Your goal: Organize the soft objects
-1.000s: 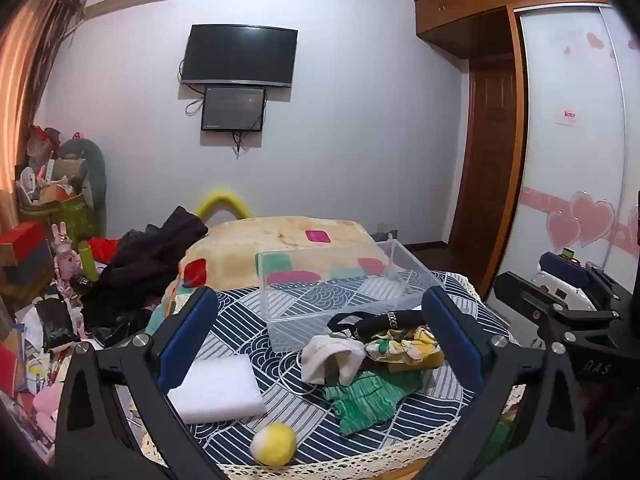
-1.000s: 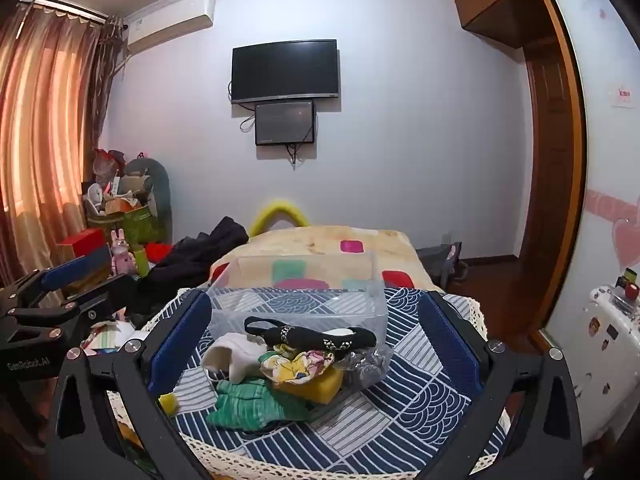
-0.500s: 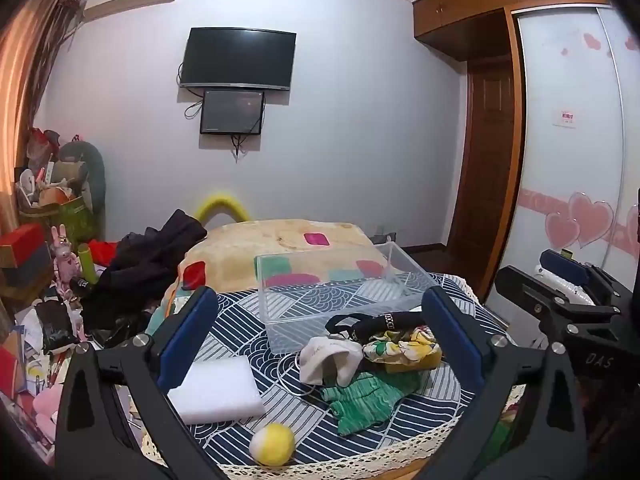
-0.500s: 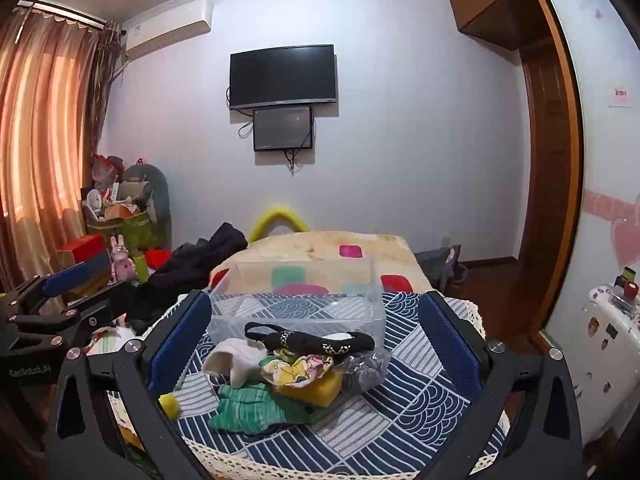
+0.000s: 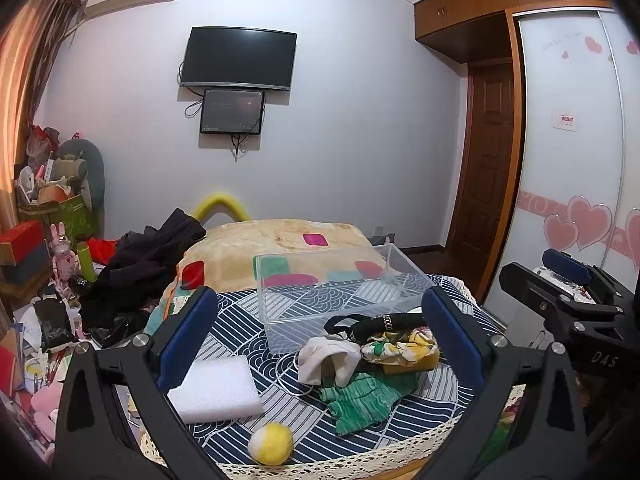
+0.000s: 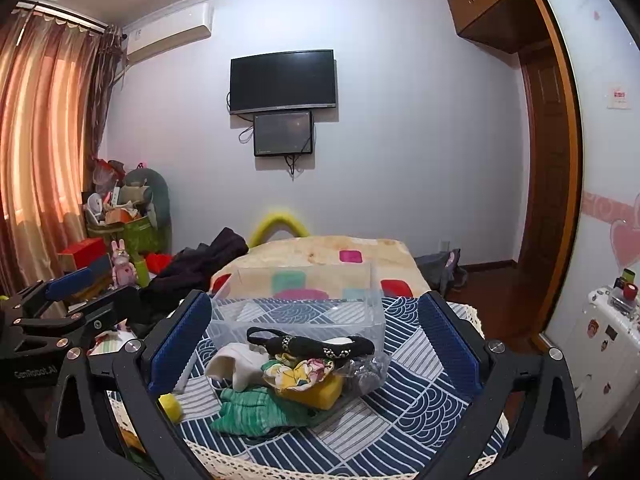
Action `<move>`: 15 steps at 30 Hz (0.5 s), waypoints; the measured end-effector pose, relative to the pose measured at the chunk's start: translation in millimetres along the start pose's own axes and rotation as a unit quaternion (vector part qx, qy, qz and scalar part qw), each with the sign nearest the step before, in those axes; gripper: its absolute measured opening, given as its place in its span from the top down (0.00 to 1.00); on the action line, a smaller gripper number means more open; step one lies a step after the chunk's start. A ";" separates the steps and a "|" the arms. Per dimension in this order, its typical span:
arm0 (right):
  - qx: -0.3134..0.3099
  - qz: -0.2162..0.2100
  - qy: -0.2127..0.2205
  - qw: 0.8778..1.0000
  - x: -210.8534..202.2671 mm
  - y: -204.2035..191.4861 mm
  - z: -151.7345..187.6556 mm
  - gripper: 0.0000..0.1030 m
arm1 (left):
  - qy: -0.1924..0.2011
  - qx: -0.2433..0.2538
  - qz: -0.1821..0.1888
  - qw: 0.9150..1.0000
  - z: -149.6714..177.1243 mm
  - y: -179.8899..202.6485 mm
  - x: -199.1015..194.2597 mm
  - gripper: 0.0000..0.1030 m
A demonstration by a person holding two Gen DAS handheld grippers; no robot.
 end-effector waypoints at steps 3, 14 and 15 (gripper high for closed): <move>0.000 0.001 0.001 1.000 -0.9 0.0 -0.9 0.00 | 0.000 0.000 0.000 1.000 0.1 -0.2 -0.3 0.00; 0.000 0.001 0.007 1.000 -5.8 -0.3 -5.6 0.00 | 0.001 0.000 0.001 1.000 0.5 0.8 0.2 0.00; 0.000 0.002 0.007 1.000 -6.3 -0.5 -6.2 0.00 | 0.001 0.000 0.000 1.000 0.4 0.8 0.1 0.00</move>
Point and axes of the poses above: each gripper's, at about its wrist camera, not at the fingertips, and x roughly the way its jaws point, y to its right, z to its underside, the point moved 5 cm from there along x, roughly the way its jaws point, and after that the axes turned 12 degrees about -x, right-handed, at the moved point
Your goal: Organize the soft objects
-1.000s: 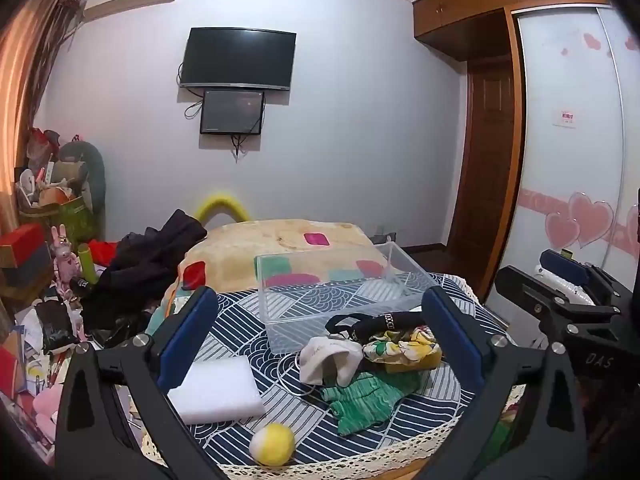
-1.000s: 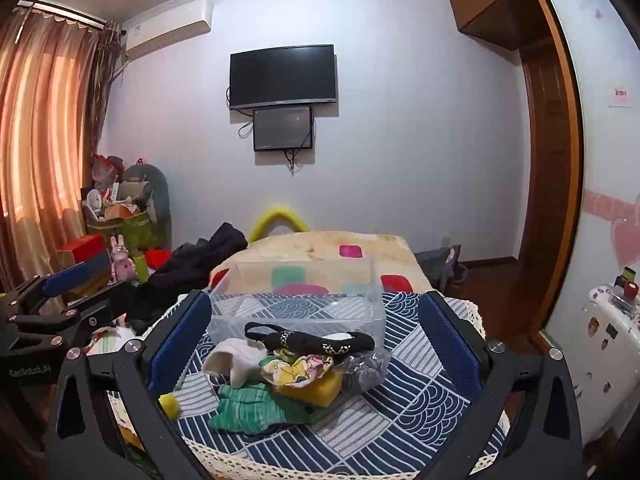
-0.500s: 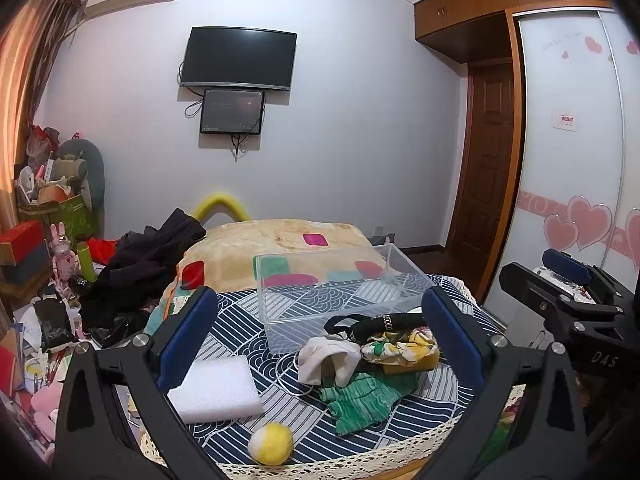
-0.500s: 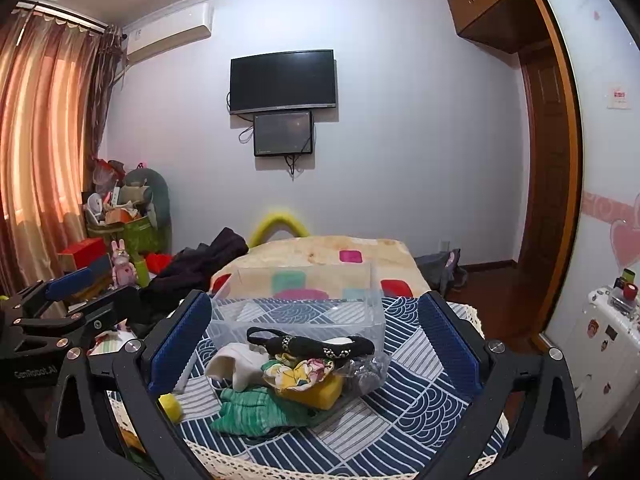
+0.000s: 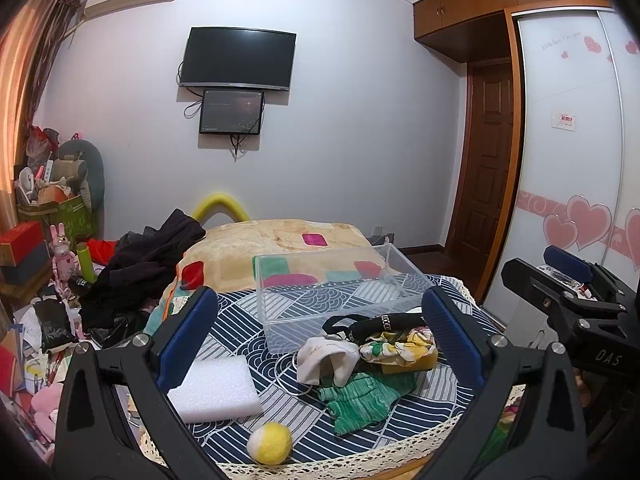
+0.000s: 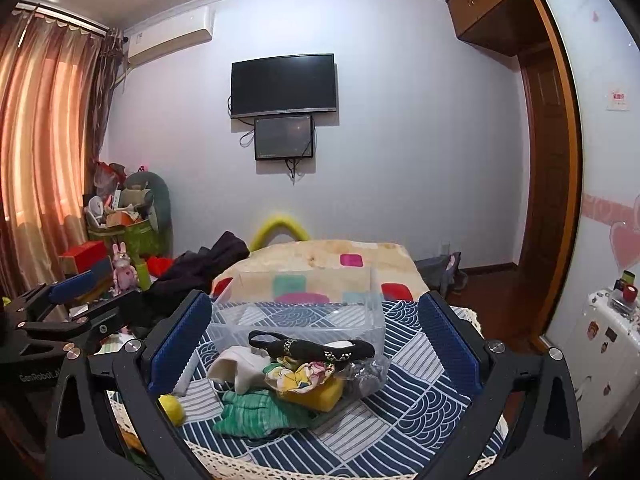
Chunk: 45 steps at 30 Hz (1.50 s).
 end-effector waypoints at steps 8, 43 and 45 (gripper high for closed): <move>0.001 0.000 0.002 1.000 -0.9 -0.7 -0.1 0.00 | 0.000 0.000 0.000 1.000 0.0 0.8 -0.1 0.00; -0.008 -0.010 0.006 1.000 9.8 -8.4 11.9 0.00 | -0.015 -0.001 0.011 1.000 6.9 -0.6 6.7 0.00; -0.011 -0.013 0.004 1.000 13.1 -9.7 14.7 0.00 | -0.020 -0.005 0.011 1.000 8.3 -5.7 9.3 0.00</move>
Point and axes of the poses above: each gripper's, at about its wrist camera, not at the fingertips, and x roughly the way its jaws point, y to its right, z to its underside, the point moved 5 cm from there along x, roughly the way its jaws point, and after that the axes turned 12 degrees about -x, right-handed, at the moved point
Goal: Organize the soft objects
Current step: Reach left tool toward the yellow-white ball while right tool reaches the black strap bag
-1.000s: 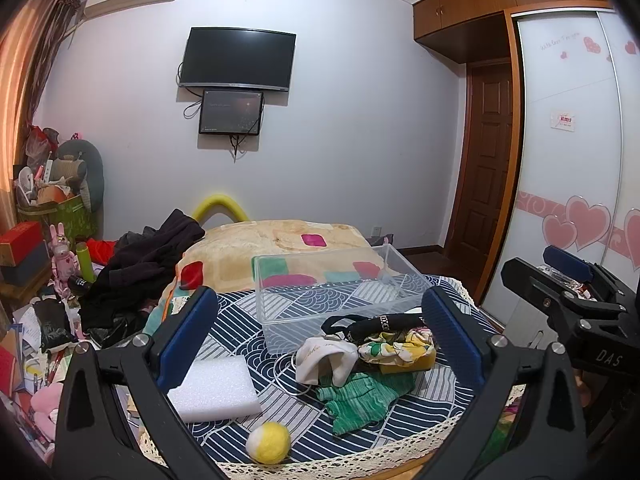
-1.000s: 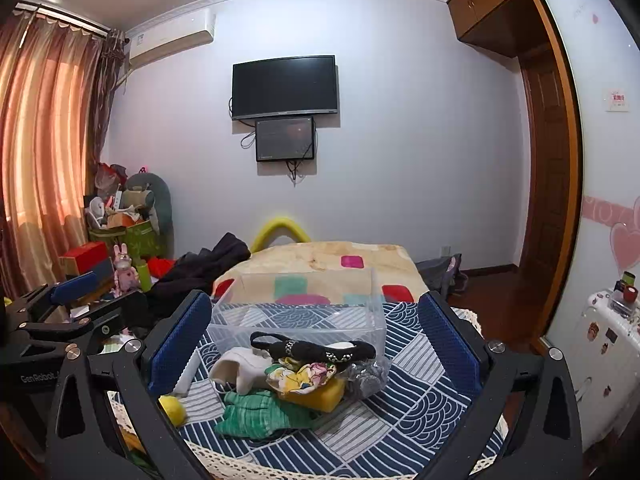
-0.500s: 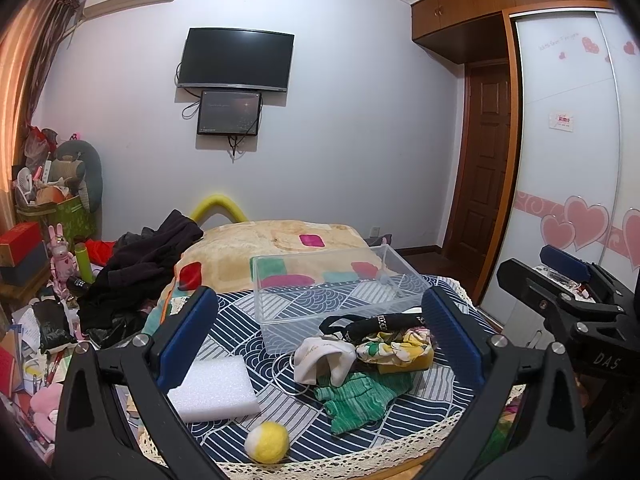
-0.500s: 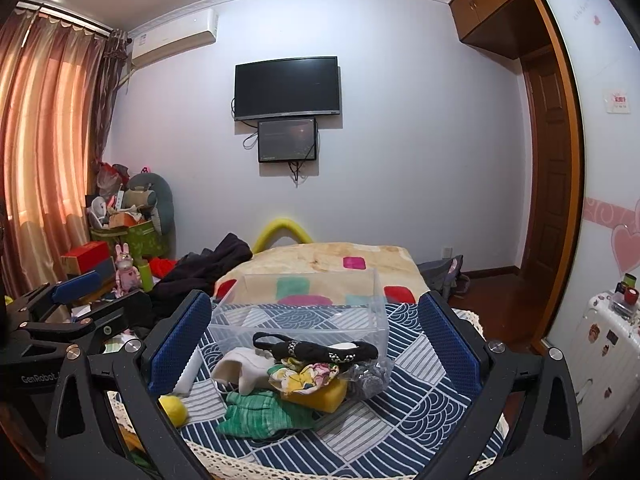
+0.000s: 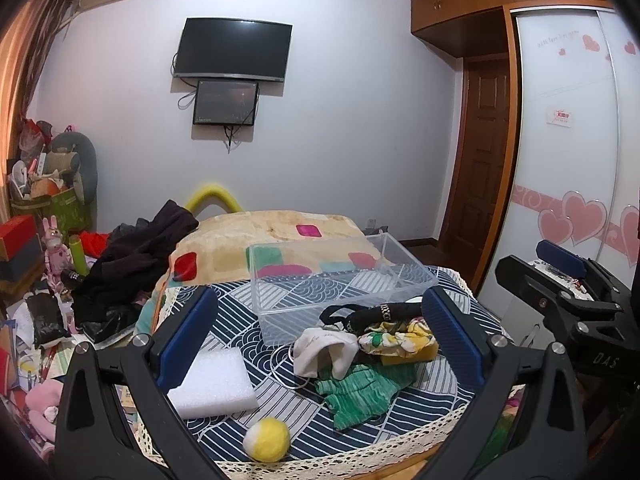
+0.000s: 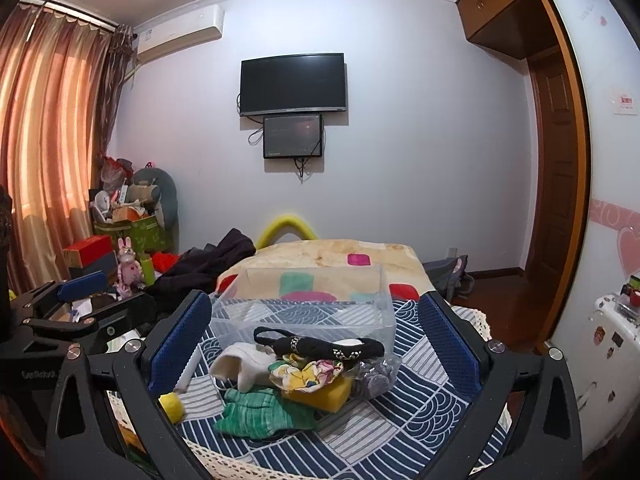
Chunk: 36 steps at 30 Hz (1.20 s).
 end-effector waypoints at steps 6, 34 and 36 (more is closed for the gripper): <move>0.007 -0.017 -0.020 1.000 13.4 2.2 10.7 0.12 | -0.017 -0.016 -0.007 1.000 2.4 -22.5 10.6 0.15; 0.032 -0.043 -0.140 0.989 66.8 11.7 56.3 0.23 | -0.193 -0.104 -0.135 0.966 81.6 -162.8 111.0 0.00; 0.032 -0.042 -0.142 0.988 67.7 11.7 55.8 0.23 | -0.201 -0.119 -0.127 0.964 82.3 -162.0 111.0 0.00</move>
Point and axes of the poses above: each gripper's, at about its wrist camera, not at the fingertips, and x roughly the way its jaws point, y to its right, z to its underside, the point moved 5 cm from there along x, roughly the way its jaws point, and after that the axes turned 12 degrees about -x, right-handed, at the moved point
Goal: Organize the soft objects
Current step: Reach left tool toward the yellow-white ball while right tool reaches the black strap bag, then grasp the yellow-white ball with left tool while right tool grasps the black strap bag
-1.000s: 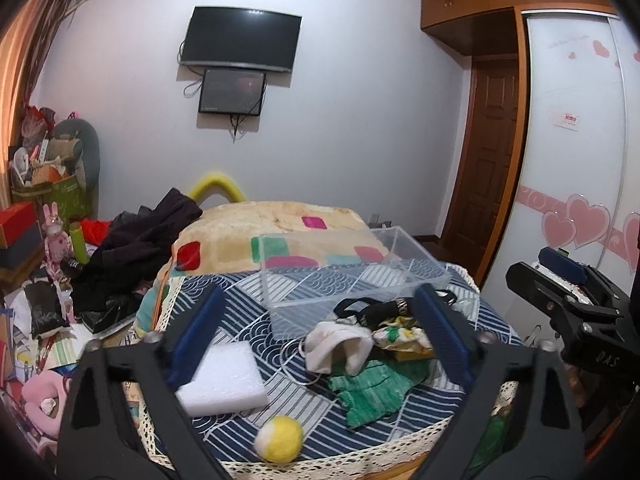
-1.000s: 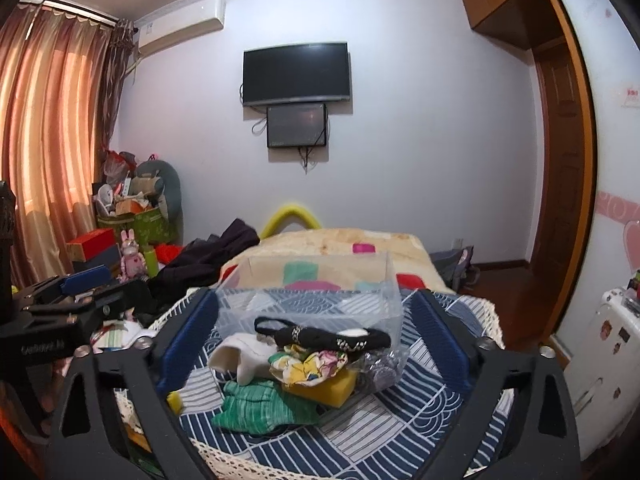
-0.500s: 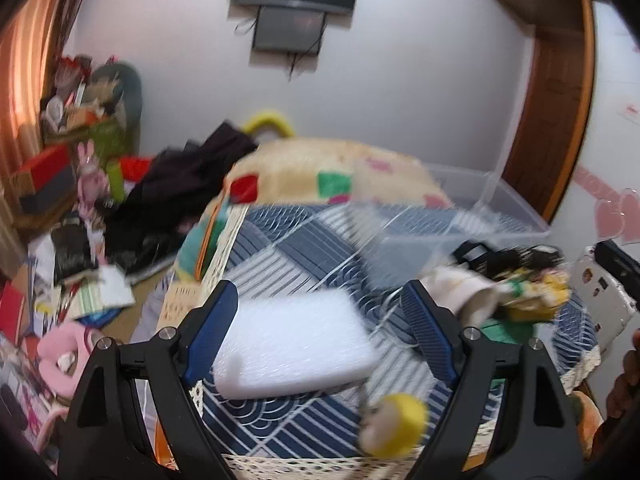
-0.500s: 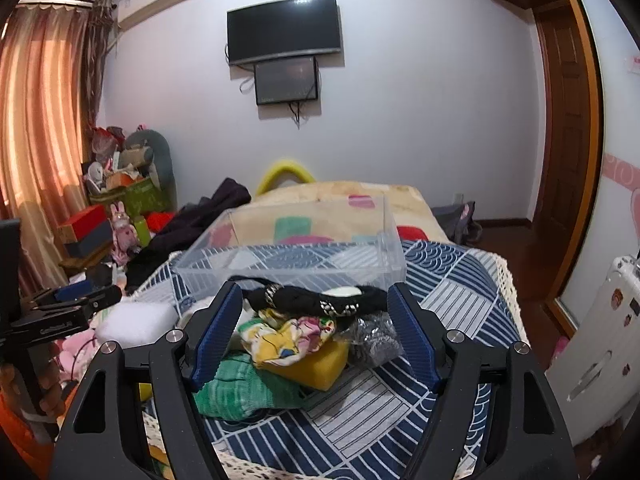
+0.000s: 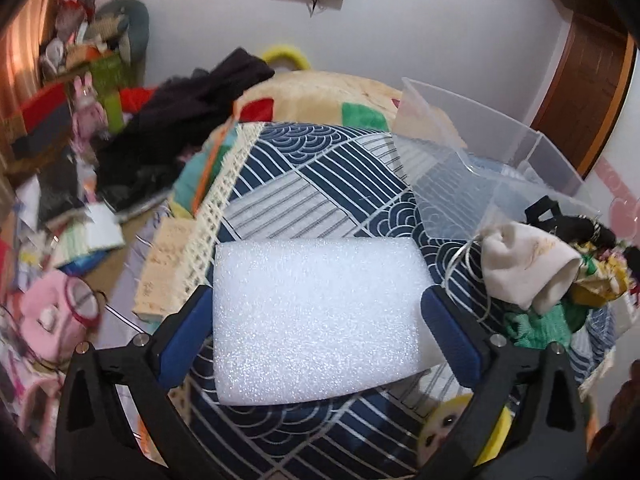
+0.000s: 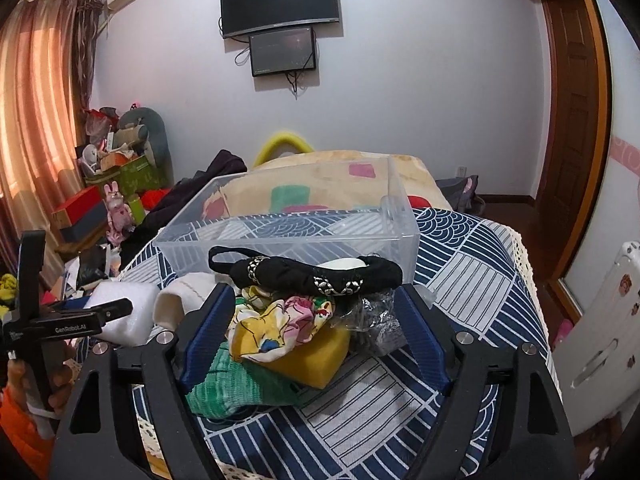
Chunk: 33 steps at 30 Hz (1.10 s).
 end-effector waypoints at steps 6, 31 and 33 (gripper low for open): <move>-0.001 0.000 0.001 1.000 0.6 -0.3 -0.5 0.23 | -0.012 0.034 0.029 0.999 6.0 28.0 -7.4 0.00; -0.001 0.016 -0.009 1.000 14.4 4.1 -14.1 0.21 | -0.016 0.130 0.030 0.991 69.2 63.0 -47.9 0.46; 0.003 0.010 -0.020 1.000 21.9 6.0 -14.0 0.21 | -0.026 0.128 0.035 0.991 70.8 62.4 -44.7 0.61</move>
Point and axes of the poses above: each gripper's, at about its wrist camera, not at the fingertips, and x roughly the way its jaws point, y to its right, z to its underside, the point moved 5 cm from there along x, roughly the way its jaws point, and after that the axes turned 12 degrees about -x, right-handed, at the moved point
